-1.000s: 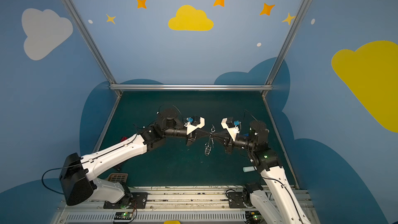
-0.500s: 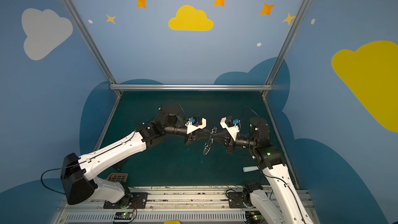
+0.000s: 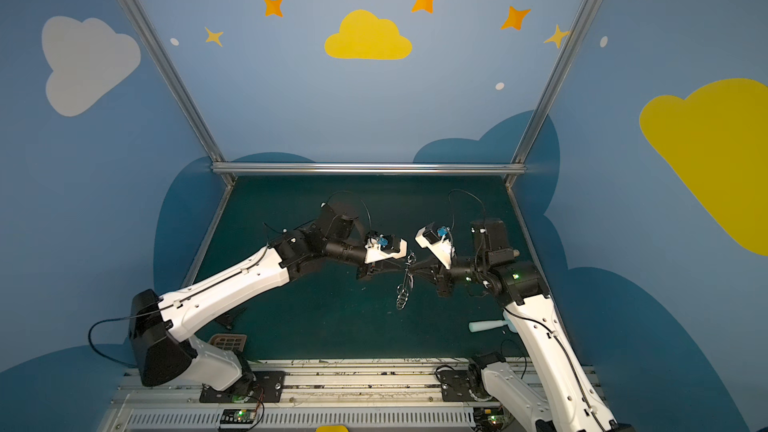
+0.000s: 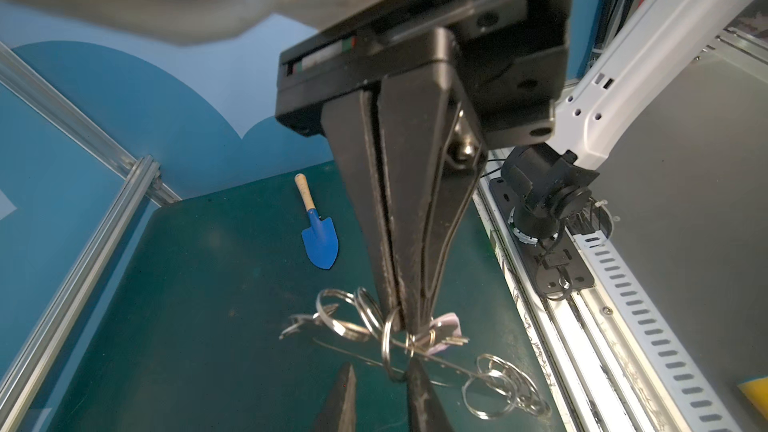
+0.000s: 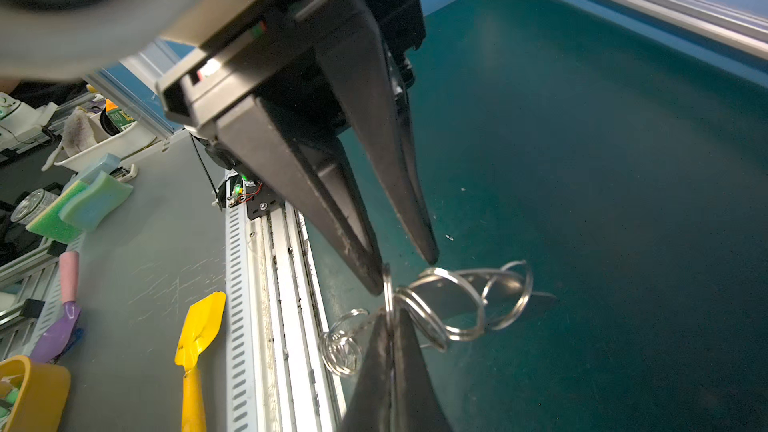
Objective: Put the keys on the keyring
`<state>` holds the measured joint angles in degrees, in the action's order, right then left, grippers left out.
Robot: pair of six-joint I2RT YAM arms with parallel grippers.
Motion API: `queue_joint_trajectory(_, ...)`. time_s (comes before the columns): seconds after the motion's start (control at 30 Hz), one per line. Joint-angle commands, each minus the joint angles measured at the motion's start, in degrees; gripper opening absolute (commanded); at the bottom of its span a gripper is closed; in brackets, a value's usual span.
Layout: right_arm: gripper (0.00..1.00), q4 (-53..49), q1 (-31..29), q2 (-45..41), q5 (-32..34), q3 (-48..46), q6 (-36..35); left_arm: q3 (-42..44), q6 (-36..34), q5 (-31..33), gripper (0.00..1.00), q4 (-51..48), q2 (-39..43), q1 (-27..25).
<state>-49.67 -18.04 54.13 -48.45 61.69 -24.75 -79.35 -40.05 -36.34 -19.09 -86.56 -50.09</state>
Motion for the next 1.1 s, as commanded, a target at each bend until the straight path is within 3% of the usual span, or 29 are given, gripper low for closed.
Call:
queue_joint_trajectory(0.0,0.00,-3.74,-1.06,1.02,1.54,2.75,-1.70,-1.94,-2.20,0.39,0.23,-2.57,-0.80,-0.34)
queue_joint_trajectory(0.57,0.00,-4.98,-2.95,3.39,3.58,5.02,-1.74,-5.54,-4.79,0.32,0.16,-7.45,-3.03,-1.65)
queue_joint_trajectory(0.73,0.00,-5.26,-3.14,3.70,4.92,4.76,-2.18,-5.90,-4.16,-0.29,0.04,-7.55,-3.10,-1.53)
queue_joint_trajectory(0.87,0.00,-4.47,-3.14,3.29,5.88,4.28,-2.03,-5.41,-3.89,-0.01,0.04,-7.35,-2.76,-1.59)
queue_joint_trajectory(1.0,0.04,-2.23,-2.78,1.49,6.42,2.73,-1.28,-3.14,-1.11,-0.71,0.04,-4.03,-1.30,-0.86)
queue_joint_trajectory(1.07,0.14,-1.60,-2.33,0.76,6.84,1.97,-0.79,-1.31,0.89,-1.20,0.04,-1.40,-0.28,-0.22)
